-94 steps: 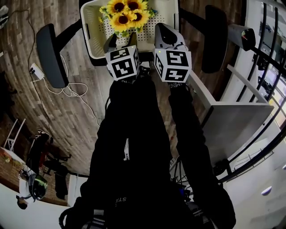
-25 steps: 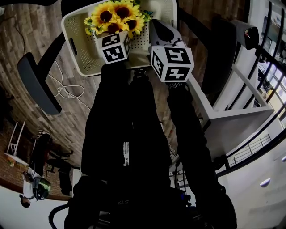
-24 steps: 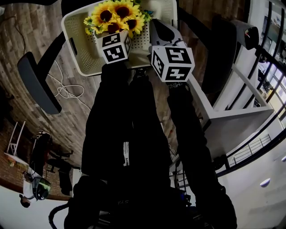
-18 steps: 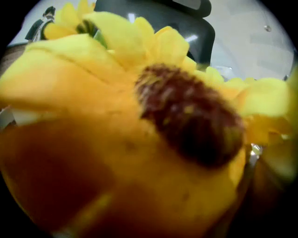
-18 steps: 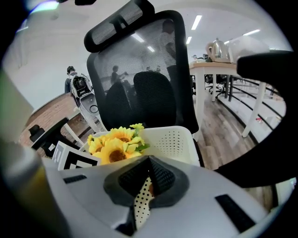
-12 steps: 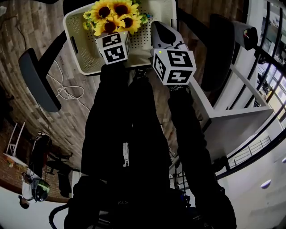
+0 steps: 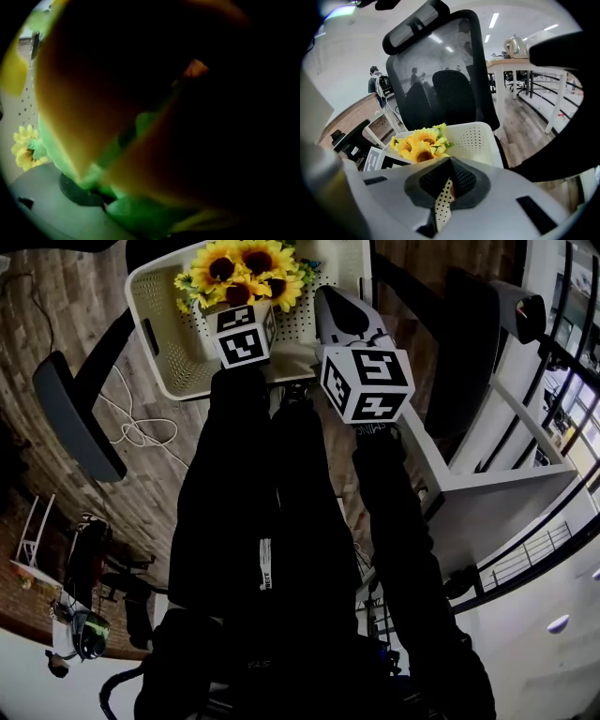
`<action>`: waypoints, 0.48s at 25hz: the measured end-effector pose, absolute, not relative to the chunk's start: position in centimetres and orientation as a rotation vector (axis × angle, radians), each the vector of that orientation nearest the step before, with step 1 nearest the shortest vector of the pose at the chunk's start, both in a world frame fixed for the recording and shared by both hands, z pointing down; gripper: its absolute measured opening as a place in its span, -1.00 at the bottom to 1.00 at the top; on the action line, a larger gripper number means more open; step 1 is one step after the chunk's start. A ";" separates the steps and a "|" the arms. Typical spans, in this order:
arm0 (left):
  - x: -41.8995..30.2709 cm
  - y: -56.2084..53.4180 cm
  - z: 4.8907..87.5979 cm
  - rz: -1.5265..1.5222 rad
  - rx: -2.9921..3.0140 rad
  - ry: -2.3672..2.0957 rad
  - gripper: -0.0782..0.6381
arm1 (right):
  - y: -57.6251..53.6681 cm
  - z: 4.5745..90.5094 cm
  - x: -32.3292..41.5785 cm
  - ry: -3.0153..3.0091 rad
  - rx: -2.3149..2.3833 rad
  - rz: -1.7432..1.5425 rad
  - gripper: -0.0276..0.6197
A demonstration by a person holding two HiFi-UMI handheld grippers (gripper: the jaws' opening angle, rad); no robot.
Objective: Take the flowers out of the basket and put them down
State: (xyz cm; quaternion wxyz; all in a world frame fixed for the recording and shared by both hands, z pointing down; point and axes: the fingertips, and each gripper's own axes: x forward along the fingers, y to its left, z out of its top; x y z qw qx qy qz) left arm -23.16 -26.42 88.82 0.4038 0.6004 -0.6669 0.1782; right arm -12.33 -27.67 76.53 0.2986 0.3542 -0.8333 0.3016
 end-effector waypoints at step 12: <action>-23.9 -26.4 88.5 0.474 1.526 -1.694 0.82 | -28.0 76.8 -12.7 -2.209 0.942 0.823 -0.88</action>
